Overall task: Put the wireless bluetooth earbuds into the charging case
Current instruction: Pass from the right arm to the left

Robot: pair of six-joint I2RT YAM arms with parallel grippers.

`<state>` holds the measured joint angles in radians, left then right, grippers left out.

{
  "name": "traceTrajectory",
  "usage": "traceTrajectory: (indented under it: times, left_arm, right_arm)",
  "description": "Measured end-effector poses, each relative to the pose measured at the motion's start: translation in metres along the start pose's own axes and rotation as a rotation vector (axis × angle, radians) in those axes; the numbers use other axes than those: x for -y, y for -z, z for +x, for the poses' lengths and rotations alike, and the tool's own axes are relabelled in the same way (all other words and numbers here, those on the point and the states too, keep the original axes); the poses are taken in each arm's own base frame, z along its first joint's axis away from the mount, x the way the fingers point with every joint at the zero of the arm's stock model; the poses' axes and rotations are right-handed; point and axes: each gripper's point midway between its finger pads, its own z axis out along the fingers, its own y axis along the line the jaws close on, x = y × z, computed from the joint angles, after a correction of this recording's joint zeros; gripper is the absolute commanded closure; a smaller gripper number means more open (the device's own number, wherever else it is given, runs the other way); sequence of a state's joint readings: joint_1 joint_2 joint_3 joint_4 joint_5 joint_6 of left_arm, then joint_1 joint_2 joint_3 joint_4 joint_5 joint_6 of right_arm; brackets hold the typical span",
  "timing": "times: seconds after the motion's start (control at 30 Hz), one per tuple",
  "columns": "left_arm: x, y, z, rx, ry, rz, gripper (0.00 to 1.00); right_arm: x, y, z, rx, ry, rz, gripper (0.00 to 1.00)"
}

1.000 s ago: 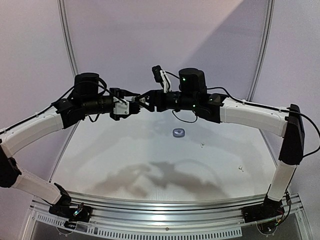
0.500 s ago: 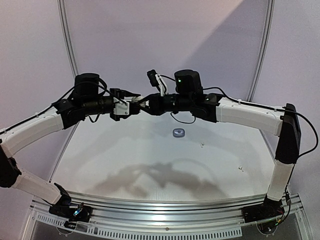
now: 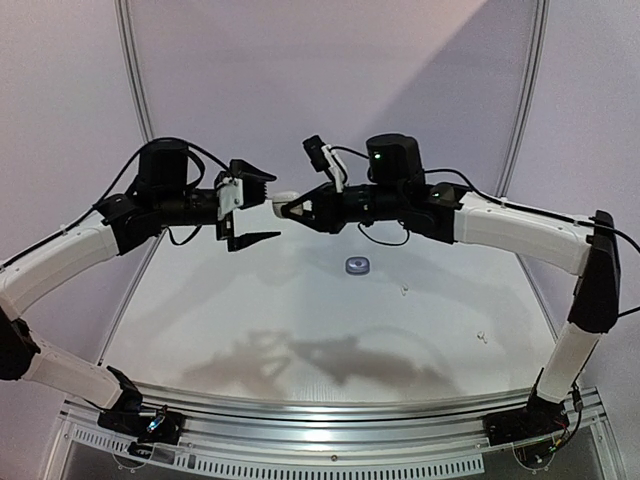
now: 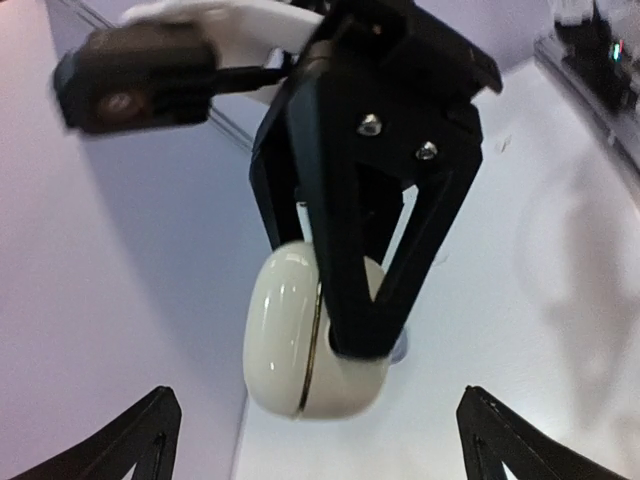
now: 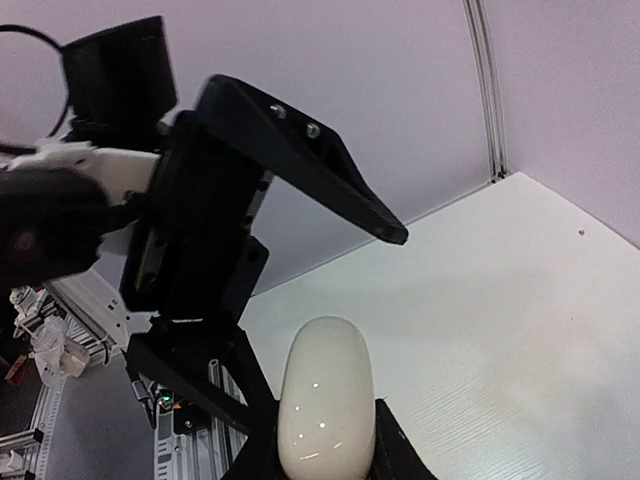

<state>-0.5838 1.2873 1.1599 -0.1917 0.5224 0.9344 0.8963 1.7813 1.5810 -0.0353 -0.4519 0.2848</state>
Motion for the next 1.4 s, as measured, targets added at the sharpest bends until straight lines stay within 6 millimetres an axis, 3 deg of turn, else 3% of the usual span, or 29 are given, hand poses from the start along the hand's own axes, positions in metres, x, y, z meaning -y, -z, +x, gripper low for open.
traceTrajectory:
  times: [0.27,0.4,0.8,1.07,1.4]
  left_arm:
    - [0.002,0.022,-0.061,0.306,0.551,0.207,0.2]
    - [0.0,0.03,-0.082,0.428,0.672,0.268,0.27]
    - [-0.014,0.03,-0.102,0.554,0.747,0.274,0.43]
    - [-0.018,0.025,-0.108,0.575,0.762,0.29,0.48]
    - [-0.022,0.024,-0.115,0.591,0.774,0.314,0.76]
  right_arm:
    - [-0.058,0.067,-0.069,0.2,0.208,-0.112,1.0]
    - [-0.075,0.079,-0.084,0.256,0.266,-0.156,1.0]
    - [-0.088,0.076,-0.083,0.248,0.314,-0.187,1.0]
    - [-0.085,0.065,-0.076,0.222,0.306,-0.191,1.0]
    - [-0.082,0.058,-0.074,0.203,0.321,-0.191,1.0]
